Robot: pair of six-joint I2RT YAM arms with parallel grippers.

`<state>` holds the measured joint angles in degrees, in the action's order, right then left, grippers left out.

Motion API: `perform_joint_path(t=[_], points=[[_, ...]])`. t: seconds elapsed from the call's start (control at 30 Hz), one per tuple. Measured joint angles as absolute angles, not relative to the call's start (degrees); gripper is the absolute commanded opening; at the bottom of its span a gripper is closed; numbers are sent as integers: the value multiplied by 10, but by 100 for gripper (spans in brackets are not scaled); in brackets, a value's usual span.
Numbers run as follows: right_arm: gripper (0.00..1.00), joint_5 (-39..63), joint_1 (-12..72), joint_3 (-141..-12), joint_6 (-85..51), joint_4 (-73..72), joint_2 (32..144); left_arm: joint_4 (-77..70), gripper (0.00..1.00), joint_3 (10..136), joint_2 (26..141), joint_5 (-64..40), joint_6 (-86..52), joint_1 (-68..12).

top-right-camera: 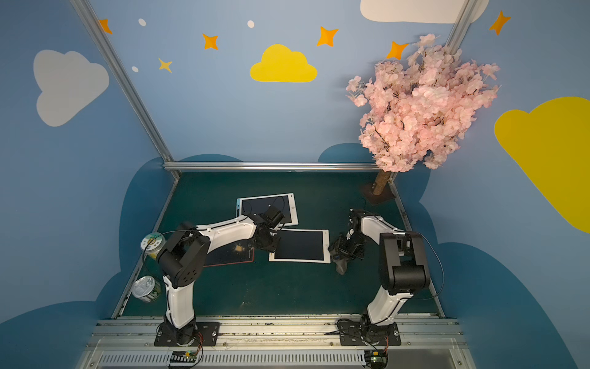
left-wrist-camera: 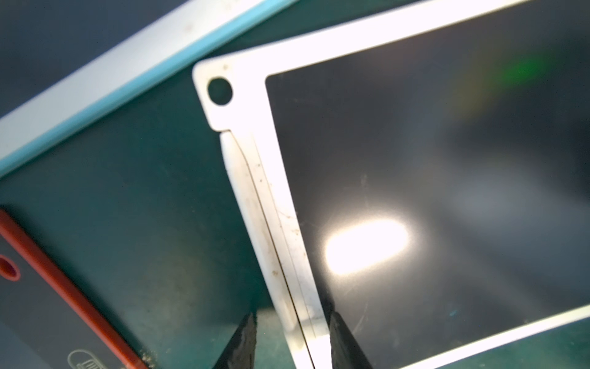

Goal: Wipe the drawing tablet
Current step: Wipe the dirt from the drawing tablet.

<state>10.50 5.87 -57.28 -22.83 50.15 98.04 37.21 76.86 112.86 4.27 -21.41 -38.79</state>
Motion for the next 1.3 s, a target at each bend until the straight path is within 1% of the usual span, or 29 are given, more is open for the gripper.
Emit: perform_joint_path(t=[0.2,0.3,0.37,0.57,0.77,0.83,0.9,1.0,1.03,1.07,1.13,1.17,1.2,1.23,1.27,1.3], points=[[0,-32,48,-570,-261,550,944,372,39,769,1129,43,-214,-388],[0,-74,46,-575,-269,570,919,372,39,769,1129,43,-214,-388],[0,-84,47,-585,-269,576,903,373,40,769,1128,43,-214,-388],[0,-77,53,-609,-262,572,881,375,41,769,1126,50,-214,-388],[0,0,59,-610,-236,543,884,385,48,769,1116,59,-214,-387],[0,15,65,-611,-232,534,889,387,52,769,1110,61,-213,-386],[0,23,69,-619,-230,532,903,386,59,768,1103,61,-211,-385],[1,30,72,-639,-222,527,932,376,65,761,1091,46,-211,-382],[5,31,72,-648,-221,527,942,371,66,757,1086,39,-212,-380],[13,32,72,-661,-220,527,957,365,66,752,1080,30,-212,-377],[52,34,70,-683,-223,527,979,356,66,745,1072,13,-214,-371],[67,37,69,-695,-220,526,989,351,66,743,1069,5,-215,-367],[74,38,69,-701,-220,525,994,348,66,743,1068,-3,-217,-363],[77,40,70,-705,-220,523,996,342,66,743,1068,-10,-219,-358],[83,41,70,-707,-218,522,996,335,66,740,1068,-17,-222,-354],[84,41,71,-709,-218,522,994,329,66,736,1068,-23,-223,-350]])
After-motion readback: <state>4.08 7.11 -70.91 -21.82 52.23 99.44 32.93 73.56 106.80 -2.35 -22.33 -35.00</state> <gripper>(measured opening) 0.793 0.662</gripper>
